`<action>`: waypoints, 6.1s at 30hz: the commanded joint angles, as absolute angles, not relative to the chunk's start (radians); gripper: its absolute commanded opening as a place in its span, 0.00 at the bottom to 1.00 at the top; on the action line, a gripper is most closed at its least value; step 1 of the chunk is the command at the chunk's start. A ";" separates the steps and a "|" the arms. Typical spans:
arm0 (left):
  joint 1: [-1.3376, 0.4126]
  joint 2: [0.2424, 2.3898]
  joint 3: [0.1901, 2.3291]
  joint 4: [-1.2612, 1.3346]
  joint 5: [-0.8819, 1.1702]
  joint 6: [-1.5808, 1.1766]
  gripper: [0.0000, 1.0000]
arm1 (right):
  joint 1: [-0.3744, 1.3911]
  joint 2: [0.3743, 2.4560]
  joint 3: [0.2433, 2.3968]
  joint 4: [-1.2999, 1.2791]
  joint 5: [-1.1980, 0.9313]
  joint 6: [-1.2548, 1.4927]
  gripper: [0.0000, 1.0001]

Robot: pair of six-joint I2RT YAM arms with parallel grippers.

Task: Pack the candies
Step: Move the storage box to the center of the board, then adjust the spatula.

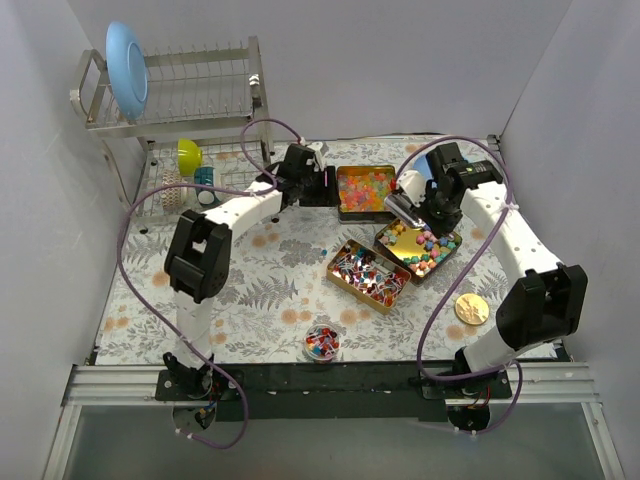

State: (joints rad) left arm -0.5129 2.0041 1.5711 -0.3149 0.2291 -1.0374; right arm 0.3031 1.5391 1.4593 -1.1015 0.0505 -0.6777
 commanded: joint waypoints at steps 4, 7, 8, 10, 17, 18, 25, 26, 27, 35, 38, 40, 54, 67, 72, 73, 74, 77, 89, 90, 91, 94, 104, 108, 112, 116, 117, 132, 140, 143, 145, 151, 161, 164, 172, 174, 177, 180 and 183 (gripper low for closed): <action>-0.551 2.176 1.753 -0.347 0.049 -1.129 0.56 | 0.232 1.545 1.508 -1.098 -0.029 -0.644 0.01; -0.551 2.236 1.799 -0.359 -0.024 -1.138 0.56 | 0.232 1.540 1.503 -1.095 -0.018 -0.643 0.01; -0.549 2.247 1.808 -0.360 -0.046 -1.135 0.55 | 0.230 1.539 1.506 -1.095 -0.017 -0.643 0.01; -0.546 2.253 1.807 -0.364 -0.058 -1.135 0.51 | 0.230 1.537 1.509 -1.097 -0.012 -0.643 0.01; -0.520 2.212 1.724 -0.376 -0.045 -1.127 0.46 | 0.230 1.554 1.519 -1.092 -0.018 -0.647 0.01; -0.519 2.195 1.712 -0.376 -0.037 -1.126 0.46 | 0.230 1.563 1.529 -1.094 -0.020 -0.647 0.01; -0.515 2.108 1.576 -0.373 -0.002 -1.089 0.41 | 0.230 1.600 1.571 -1.103 -0.043 -0.653 0.01; -0.515 2.100 1.544 -0.373 -0.002 -1.082 0.41 | 0.230 1.603 1.575 -1.104 -0.046 -0.653 0.01; -0.517 2.091 1.531 -0.373 -0.002 -1.080 0.40 | 0.230 1.609 1.583 -1.108 -0.048 -0.655 0.01; -0.512 2.014 1.404 -0.350 0.077 -0.982 0.37 | 0.230 1.658 1.650 -1.120 -0.069 -0.661 0.01; -0.514 1.990 1.367 -0.330 0.100 -0.928 0.34 | 0.232 1.674 1.666 -1.126 -0.072 -0.664 0.01; -0.514 1.980 1.344 -0.316 0.120 -0.901 0.32 | 0.230 1.680 1.677 -1.127 -0.074 -0.675 0.01; -0.592 1.944 1.324 -0.279 0.166 -0.880 0.29 | 0.288 1.690 1.671 -1.154 -0.055 -0.750 0.01; -0.606 1.833 1.267 -0.348 0.111 -0.954 0.48 | 0.310 1.700 1.671 -1.170 -0.048 -0.819 0.01; -0.580 1.772 1.362 -0.402 0.169 -0.943 0.57 | 0.337 1.681 1.615 -1.137 -0.029 -0.910 0.01; -0.575 1.752 1.377 -0.391 0.219 -0.942 0.57 | 0.345 1.677 1.594 -1.131 -0.025 -0.916 0.01; -0.569 1.744 1.384 -0.381 0.253 -0.951 0.56 | 0.351 1.672 1.583 -1.124 -0.017 -0.925 0.01; -0.523 1.727 1.379 -0.324 0.415 -1.014 0.19 | 0.390 1.674 1.549 -1.108 -0.005 -0.936 0.01; -0.500 1.825 1.388 -0.141 0.816 -1.124 0.00 | 0.488 1.692 1.601 -1.108 -0.029 -0.887 0.01; -0.502 1.832 1.382 -0.134 0.815 -1.135 0.00 | 0.498 1.693 1.614 -1.106 -0.029 -0.882 0.01; -0.500 1.835 1.378 -0.132 0.815 -1.137 0.00 | 0.502 1.692 1.621 -1.106 -0.034 -0.877 0.01; -0.500 1.836 1.361 -0.132 0.808 -1.134 0.00 | 0.509 1.683 1.661 -1.100 -0.072 -0.868 0.01; -0.500 1.855 1.335 -0.097 0.802 -1.150 0.00 | 0.511 1.687 1.807 -1.115 -0.235 -0.842 0.01; -0.500 1.865 1.350 -0.100 0.788 -1.157 0.00 | 0.512 1.709 1.830 -1.117 -0.235 -0.834 0.01; -0.479 1.859 1.370 -0.159 0.726 -1.140 0.00 | 0.511 1.723 1.836 -1.115 -0.186 -0.851 0.01; -0.417 1.777 1.326 -0.296 0.494 -1.092 0.00 | 0.509 1.735 1.807 -1.134 -0.120 -0.951 0.01; -0.407 1.757 1.301 -0.325 0.474 -1.079 0.00 | 0.509 1.743 1.819 -1.144 -0.101 -0.968 0.01; -0.390 1.681 0.957 -0.187 0.439 -1.068 0.00 | 0.520 1.979 2.017 -1.282 0.329 -1.457 0.01; -0.403 1.715 0.914 -0.063 0.514 -1.101 0.00 | 0.561 2.005 1.994 -1.186 0.508 -1.640 0.01; -0.411 1.738 0.913 -0.042 0.544 -1.100 0.00 | 0.590 2.008 1.967 -1.155 0.564 -1.684 0.01; -0.413 1.740 0.905 -0.025 0.575 -1.101 0.00 | 0.604 2.002 1.927 -1.132 0.595 -1.710 0.01; -0.419 1.729 0.858 0.090 0.643 -1.134 0.00 | 0.630 1.986 1.844 -1.055 0.686 -1.818 0.01; -0.442 1.741 0.825 0.161 0.684 -1.151 0.00 | 0.649 1.991 1.767 -0.976 0.778 -1.934 0.01; -0.449 1.740 0.810 0.185 0.684 -1.158 0.00 | 0.660 1.965 1.685 -0.951 0.784 -1.962 0.01; -0.472 1.749 0.804 0.216 0.684 -1.157 0.00 | 0.732 1.956 1.655 -1.055 0.703 -1.827 0.01; -0.477 1.758 0.804 0.227 0.684 -1.158 0.00 | 0.753 1.971 1.683 -1.092 0.664 -1.781 0.01; -0.477 1.778 0.808 0.227 0.681 -1.163 0.00 | 0.762 1.986 1.686 -1.129 0.649 -1.701 0.01; -0.477 1.796 0.816 0.221 0.680 -1.163 0.00 | 0.762 2.025 1.712 -1.164 0.634 -1.596 0.01; -0.477 1.801 0.818 0.218 0.678 -1.166 0.00 | 0.761 2.080 1.782 -1.261 0.603 -1.433 0.01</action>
State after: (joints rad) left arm -0.4751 1.8030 0.8093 0.2100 0.6704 -1.1667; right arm 0.7635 2.0014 1.7035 -1.0943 0.6746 -1.6215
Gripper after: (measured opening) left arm 0.009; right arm 0.121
